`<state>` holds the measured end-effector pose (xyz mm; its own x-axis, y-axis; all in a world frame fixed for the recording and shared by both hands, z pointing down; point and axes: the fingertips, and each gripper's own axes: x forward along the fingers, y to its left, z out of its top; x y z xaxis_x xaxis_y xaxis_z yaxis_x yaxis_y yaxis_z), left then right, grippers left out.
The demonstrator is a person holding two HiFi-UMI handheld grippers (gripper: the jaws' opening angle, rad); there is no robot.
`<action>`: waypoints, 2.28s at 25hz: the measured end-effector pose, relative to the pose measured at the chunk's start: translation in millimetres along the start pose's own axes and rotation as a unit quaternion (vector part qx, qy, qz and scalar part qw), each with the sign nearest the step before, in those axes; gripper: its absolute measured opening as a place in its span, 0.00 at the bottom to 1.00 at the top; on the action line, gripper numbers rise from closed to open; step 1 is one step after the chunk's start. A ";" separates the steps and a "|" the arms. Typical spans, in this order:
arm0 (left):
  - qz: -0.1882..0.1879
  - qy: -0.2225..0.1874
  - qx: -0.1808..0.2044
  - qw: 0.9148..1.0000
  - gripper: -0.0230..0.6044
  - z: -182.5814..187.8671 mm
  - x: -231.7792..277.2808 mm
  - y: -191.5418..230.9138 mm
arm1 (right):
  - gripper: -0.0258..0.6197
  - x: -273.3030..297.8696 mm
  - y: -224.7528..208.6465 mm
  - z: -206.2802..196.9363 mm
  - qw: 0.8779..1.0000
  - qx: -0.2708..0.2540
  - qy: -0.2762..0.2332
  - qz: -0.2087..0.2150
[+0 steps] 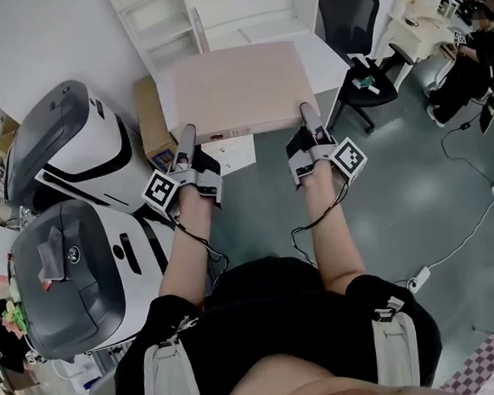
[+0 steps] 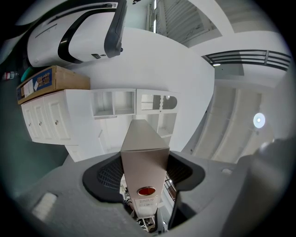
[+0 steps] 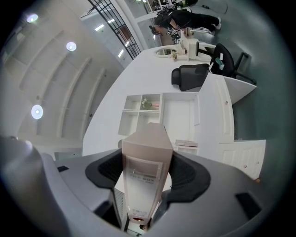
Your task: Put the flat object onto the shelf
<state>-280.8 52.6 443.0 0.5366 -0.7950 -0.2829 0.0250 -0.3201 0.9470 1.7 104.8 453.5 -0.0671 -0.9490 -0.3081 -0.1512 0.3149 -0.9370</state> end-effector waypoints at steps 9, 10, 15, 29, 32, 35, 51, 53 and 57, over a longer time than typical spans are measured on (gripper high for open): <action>-0.002 -0.015 -0.001 1.000 0.48 -30.4 28.5 5.6 | 0.49 14.0 -10.4 41.4 1.000 -0.002 0.016 0.000; -0.002 -0.015 0.000 1.000 0.48 -33.0 30.4 6.2 | 0.49 14.4 -12.1 44.6 1.000 -0.001 0.017 -0.001; 0.000 -0.020 0.000 1.000 0.48 -37.8 40.5 9.4 | 0.49 23.2 -17.4 54.1 1.000 0.002 0.021 0.000; -0.021 -0.002 -0.008 1.000 0.48 -36.3 115.7 38.1 | 0.49 73.7 -43.3 92.4 1.000 -0.021 0.008 -0.002; -0.025 0.002 -0.010 1.000 0.48 -36.5 139.3 42.8 | 0.49 91.7 -46.8 106.5 1.000 -0.029 0.003 -0.001; -0.029 0.002 -0.009 1.000 0.48 -29.1 160.6 50.8 | 0.49 113.3 -54.2 112.9 0.999 -0.034 0.004 0.002; -0.026 -0.007 0.007 1.000 0.48 30.6 314.2 84.8 | 0.49 281.5 -100.6 150.7 0.999 -0.019 0.027 0.006; -0.028 -0.007 0.007 1.000 0.48 39.5 336.1 88.6 | 0.49 306.8 -105.9 155.6 0.999 -0.018 0.029 0.008; -0.028 -0.004 0.012 1.000 0.48 56.5 377.0 98.2 | 0.49 352.0 -117.1 165.3 0.999 -0.016 0.029 0.011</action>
<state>-123.7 -307.7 420.8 0.5289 -0.7790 -0.3367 0.0349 -0.3765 0.9258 158.9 -268.8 427.5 -0.1281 -0.9397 -0.3172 -0.1805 0.3366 -0.9242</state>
